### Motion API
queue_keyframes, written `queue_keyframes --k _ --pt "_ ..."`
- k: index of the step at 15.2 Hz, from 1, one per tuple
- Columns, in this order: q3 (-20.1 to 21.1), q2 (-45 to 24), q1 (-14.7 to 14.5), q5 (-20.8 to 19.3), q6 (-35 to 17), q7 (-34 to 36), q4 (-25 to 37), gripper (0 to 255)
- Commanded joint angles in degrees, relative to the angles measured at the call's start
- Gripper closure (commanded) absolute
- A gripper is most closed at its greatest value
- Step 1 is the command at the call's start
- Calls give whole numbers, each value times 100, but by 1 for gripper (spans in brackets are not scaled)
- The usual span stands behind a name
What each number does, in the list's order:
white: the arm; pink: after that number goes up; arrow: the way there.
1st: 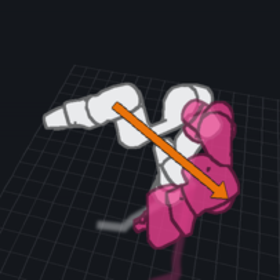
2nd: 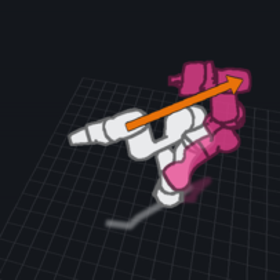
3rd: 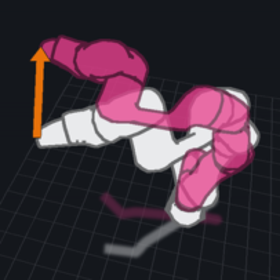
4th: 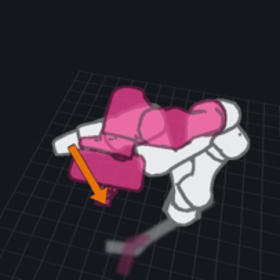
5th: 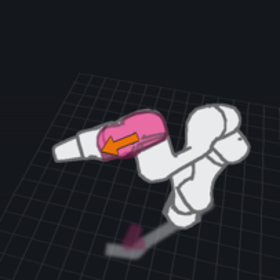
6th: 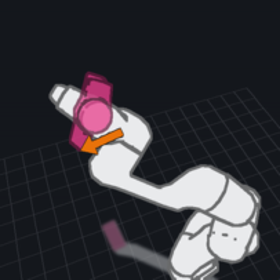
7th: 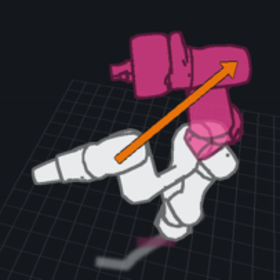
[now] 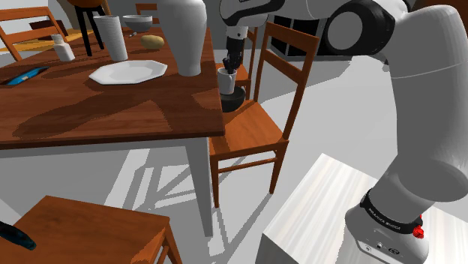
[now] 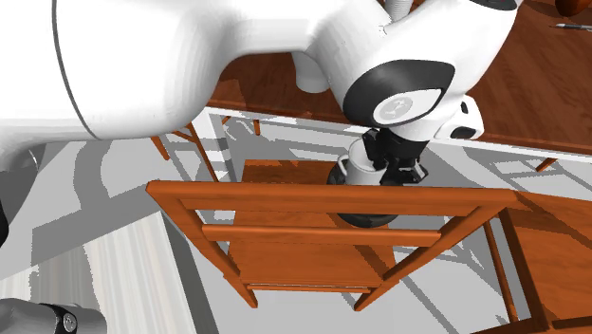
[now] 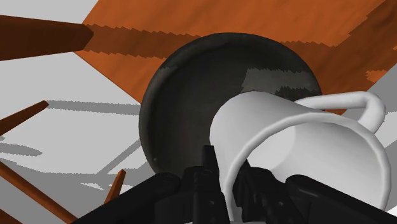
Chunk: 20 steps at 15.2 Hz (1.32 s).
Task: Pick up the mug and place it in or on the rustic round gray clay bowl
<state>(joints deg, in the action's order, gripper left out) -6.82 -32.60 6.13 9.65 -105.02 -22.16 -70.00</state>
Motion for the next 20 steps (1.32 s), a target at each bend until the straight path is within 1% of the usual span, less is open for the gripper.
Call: queue_keyframes --k 1,5,6,11,15,20 --pt "1 3 -3 0 -17 1 -15 255" --pt "1 3 -3 0 -17 1 -15 255" --pt "1 3 -3 0 -17 1 -15 0" --pt "1 3 -3 0 -17 1 -15 0" --pt "-13 -2 69 -13 711 40 719 0" --pt "-13 -2 69 -13 711 41 719 0"
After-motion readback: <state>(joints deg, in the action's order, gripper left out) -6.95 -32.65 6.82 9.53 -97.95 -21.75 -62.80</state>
